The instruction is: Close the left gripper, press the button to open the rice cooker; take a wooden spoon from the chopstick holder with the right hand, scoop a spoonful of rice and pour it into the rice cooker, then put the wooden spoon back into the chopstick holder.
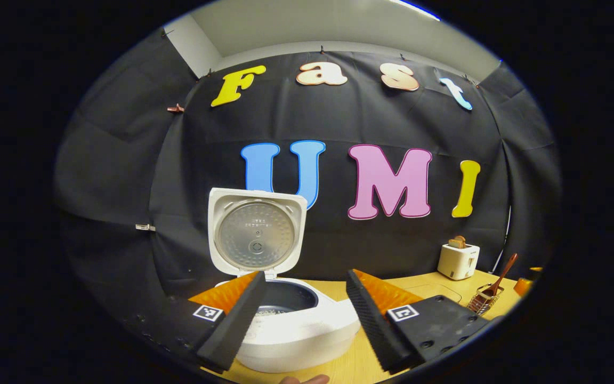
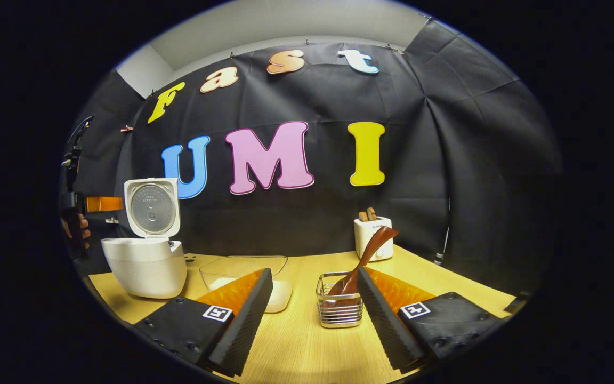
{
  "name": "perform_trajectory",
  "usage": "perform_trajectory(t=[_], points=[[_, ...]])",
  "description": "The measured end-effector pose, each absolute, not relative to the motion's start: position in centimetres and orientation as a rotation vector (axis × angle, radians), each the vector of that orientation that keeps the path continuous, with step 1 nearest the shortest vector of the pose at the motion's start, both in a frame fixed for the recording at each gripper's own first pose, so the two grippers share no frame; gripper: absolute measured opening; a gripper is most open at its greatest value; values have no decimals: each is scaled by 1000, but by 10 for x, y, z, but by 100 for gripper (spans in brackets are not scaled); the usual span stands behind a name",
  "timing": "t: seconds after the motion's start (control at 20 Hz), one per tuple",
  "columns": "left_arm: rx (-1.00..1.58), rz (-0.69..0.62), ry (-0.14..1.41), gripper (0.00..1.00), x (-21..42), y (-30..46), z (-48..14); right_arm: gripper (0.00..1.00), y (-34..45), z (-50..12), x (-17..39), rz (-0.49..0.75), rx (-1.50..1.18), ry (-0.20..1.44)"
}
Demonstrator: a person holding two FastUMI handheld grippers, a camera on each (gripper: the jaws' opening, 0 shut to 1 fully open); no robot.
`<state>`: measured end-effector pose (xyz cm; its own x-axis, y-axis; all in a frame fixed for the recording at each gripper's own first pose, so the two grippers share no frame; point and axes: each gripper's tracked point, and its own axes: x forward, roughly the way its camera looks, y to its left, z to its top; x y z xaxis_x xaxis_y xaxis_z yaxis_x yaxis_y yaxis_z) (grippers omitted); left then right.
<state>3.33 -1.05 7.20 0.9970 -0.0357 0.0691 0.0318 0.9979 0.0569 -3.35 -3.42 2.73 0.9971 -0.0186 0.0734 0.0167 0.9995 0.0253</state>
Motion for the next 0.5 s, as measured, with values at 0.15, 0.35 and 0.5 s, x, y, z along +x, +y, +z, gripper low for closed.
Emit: perform_trajectory(t=[0.15,0.35,0.5], points=[[94,-45,-72,98,25,-13,64,98,-36,33,-35,-33,24,-89],[147,-42,-53,98,25,-12,50,98,-35,24,-30,-33,27,-64],[155,-57,-47,98,17,-19,36,98,-45,22,-19,-42,4,-41]])
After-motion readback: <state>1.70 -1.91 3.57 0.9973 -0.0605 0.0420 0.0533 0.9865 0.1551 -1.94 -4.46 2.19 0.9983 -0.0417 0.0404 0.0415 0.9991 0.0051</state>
